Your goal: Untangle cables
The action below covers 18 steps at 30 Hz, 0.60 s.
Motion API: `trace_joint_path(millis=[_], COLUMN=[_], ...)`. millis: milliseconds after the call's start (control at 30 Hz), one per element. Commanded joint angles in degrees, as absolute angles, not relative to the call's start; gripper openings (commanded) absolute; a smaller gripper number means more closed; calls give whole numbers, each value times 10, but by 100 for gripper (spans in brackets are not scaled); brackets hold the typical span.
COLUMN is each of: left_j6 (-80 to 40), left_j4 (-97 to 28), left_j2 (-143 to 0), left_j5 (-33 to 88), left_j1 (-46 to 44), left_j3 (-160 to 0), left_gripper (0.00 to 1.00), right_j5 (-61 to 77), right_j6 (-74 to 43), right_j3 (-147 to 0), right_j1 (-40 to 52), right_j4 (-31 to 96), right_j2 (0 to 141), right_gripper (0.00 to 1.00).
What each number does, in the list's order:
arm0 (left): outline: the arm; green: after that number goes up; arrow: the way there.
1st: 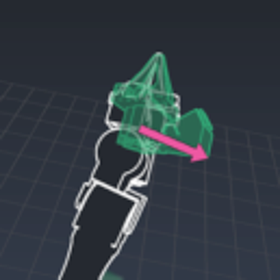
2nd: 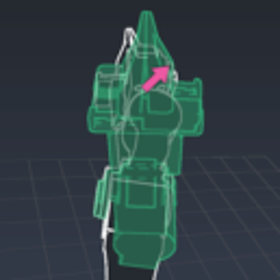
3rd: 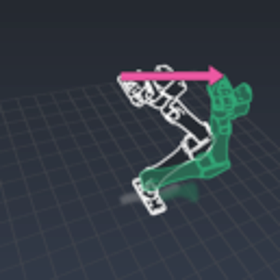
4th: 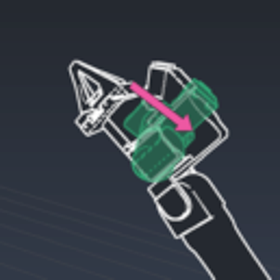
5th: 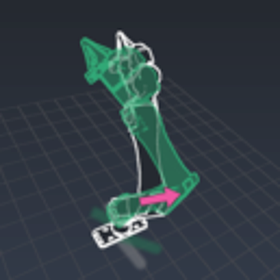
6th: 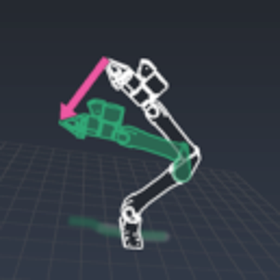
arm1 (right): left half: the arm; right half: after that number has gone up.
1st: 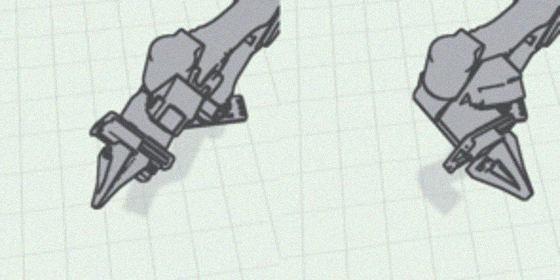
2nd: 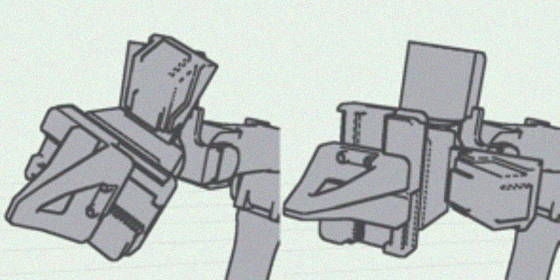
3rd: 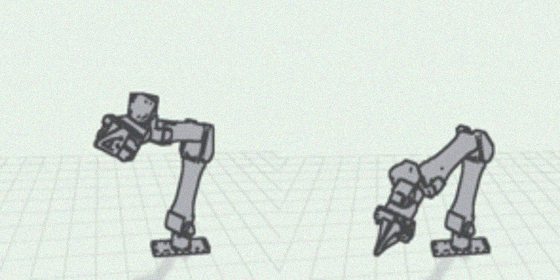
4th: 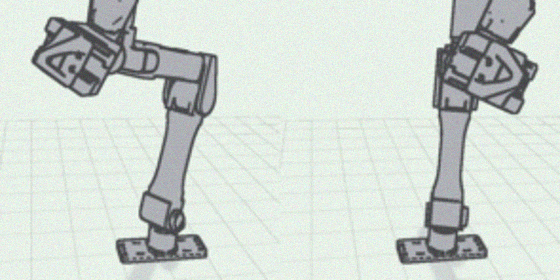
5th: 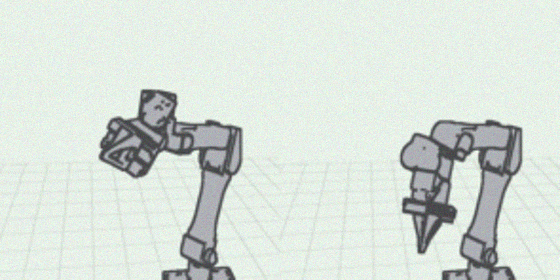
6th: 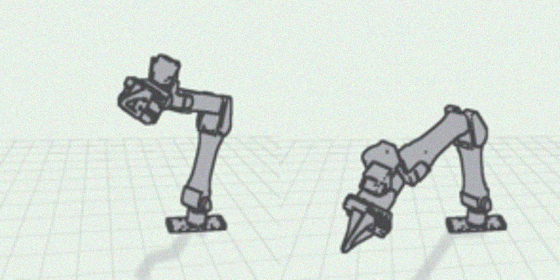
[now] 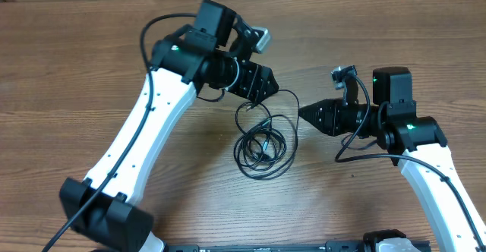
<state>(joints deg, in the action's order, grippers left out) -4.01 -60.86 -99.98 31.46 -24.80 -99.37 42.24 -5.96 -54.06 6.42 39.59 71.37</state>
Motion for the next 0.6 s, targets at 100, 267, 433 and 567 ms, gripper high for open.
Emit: trace_joint_path(millis=[100,267,433,567], left_j6=[-17,-17,-3,6], left_j4=[-723,-784,-785,-742], left_j2=[-1101,-1144,-1191,-1231], left_j5=[196,159,144,84], left_j1=[-252,-257,-279,-322], left_j3=[-986,-986,-981,-980], left_gripper=[68,74,75,72], right_j5=[171,153,120,120], right_j6=[-60,-76,-120,-120], right_j3=[-543,-543,-543,-543], right_j1=[64,64,64,64], right_j4=[509,518,518,518], right_j2=[711,711,711,711], right_gripper=[38,40,40,40])
